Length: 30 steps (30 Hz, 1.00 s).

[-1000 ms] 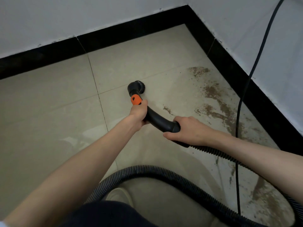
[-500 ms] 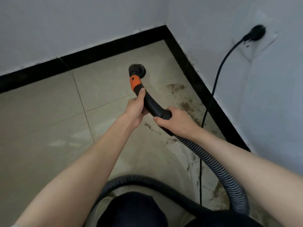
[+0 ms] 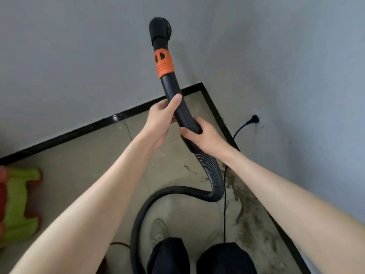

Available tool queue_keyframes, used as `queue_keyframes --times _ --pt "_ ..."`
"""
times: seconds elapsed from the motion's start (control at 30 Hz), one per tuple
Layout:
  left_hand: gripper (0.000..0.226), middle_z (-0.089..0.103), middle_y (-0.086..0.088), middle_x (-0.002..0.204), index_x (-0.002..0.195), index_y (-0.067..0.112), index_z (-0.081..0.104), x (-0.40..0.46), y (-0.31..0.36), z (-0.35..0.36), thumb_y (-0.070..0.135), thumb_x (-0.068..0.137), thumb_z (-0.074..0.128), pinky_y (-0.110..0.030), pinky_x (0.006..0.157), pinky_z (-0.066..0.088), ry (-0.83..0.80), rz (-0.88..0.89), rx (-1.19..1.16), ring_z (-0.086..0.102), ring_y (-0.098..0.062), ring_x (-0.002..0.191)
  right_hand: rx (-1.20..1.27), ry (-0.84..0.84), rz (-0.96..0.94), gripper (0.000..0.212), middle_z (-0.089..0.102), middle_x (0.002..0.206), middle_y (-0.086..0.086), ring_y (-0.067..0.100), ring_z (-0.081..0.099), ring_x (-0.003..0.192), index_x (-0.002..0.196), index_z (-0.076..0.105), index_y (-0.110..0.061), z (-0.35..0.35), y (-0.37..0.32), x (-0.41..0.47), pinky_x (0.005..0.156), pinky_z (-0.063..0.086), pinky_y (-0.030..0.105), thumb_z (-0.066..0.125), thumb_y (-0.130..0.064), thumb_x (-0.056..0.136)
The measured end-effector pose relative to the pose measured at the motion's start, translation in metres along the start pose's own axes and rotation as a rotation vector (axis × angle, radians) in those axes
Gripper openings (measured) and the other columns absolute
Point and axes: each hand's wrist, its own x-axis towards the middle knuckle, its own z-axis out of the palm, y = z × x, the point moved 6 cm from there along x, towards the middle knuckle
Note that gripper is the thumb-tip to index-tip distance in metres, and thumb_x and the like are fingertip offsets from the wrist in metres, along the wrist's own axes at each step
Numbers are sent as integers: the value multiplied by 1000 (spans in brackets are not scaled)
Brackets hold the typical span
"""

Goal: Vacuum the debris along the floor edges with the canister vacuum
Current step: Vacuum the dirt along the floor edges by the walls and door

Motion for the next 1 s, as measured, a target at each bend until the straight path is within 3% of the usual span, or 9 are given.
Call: queue_keyframes --times 0.1,0.27,0.47,0.57,0.67,0.77,0.87,1.0 --pt "20 66 -4 95 104 6 60 -28 56 3 23 96 54 -26 79 52 -81 -20 93 65 -17 89 13 -5 27 30 62 97 -4 14 60 90 117 53 -20 -12 -48 -26 77 49 28 62 -36 93" --pt "19 65 -5 104 108 9 55 -58 112 1 23 94 56 -33 87 53 -155 -33 160 65 -22 102 9 -7 34 20 58 85 -10 5 56 78 107 54 -21 -29 -101 -58 68 44 21 62 -33 93" --pt "18 61 -5 97 104 10 49 -71 146 23 24 95 56 -33 88 54 -223 39 196 62 -17 93 140 57 47 16 60 84 -8 3 56 75 106 53 -19 -47 -121 -70 62 44 8 60 -28 94" --pt "17 56 5 83 102 12 47 -71 167 43 24 94 56 -13 65 48 -208 173 396 56 -7 75 181 83 71 22 63 93 -3 8 60 88 110 53 -14 -49 -122 -65 74 49 19 61 -26 94" --pt "20 51 10 77 100 15 44 -63 187 59 27 92 58 -11 59 41 -222 281 625 51 -4 68 244 124 67 35 68 110 0 13 63 106 124 55 -14 -56 -127 -56 93 52 33 62 -25 93" --pt "22 49 14 75 98 18 41 -54 201 68 29 92 59 -4 53 36 -269 357 812 49 -1 66 263 122 55 34 69 106 -9 7 63 102 126 57 -20 -60 -136 -43 87 51 27 62 -25 93" --pt "26 47 9 72 95 14 42 -41 210 73 33 92 59 -6 52 36 -321 406 950 45 -6 64 368 133 65 21 71 105 -5 12 67 101 112 59 -29 -60 -147 -31 91 56 37 64 -24 92" --pt "25 49 8 73 100 16 47 -14 210 69 38 92 56 -6 50 35 -434 387 1095 46 -8 64 543 136 131 26 70 115 5 16 67 107 117 60 -17 -48 -153 -17 95 54 37 67 -19 92"
